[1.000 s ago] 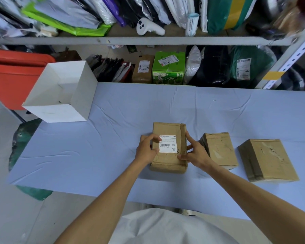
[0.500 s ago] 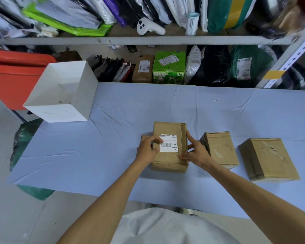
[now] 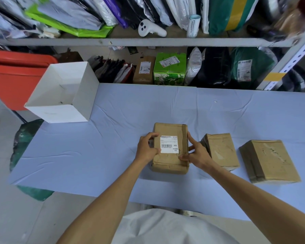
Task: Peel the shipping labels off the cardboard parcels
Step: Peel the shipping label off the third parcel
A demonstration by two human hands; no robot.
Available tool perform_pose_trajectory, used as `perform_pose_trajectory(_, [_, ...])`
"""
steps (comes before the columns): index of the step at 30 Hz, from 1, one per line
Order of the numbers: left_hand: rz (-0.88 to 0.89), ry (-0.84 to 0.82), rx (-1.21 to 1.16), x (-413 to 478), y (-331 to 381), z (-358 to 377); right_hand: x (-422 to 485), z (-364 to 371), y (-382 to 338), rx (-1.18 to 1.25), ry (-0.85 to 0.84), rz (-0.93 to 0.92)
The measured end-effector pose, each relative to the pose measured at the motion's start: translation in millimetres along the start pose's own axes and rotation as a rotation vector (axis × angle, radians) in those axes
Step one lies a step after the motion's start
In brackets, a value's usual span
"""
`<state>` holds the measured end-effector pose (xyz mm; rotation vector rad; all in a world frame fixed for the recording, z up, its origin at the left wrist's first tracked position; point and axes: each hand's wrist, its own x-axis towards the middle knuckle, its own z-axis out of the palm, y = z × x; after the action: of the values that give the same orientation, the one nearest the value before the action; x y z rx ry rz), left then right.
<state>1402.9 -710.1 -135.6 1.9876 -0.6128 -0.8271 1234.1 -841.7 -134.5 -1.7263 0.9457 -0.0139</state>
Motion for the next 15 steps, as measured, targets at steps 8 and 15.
perform_pose_trajectory(8, [0.013,0.064,-0.039,6.7,4.5,6.5,0.3,-0.9,-0.6,-0.024,0.002,-0.003])
perform_pose_trajectory(15, [0.037,0.114,-0.028,7.4,4.0,10.5,1.1,-0.8,-1.6,-0.023,0.005,0.004])
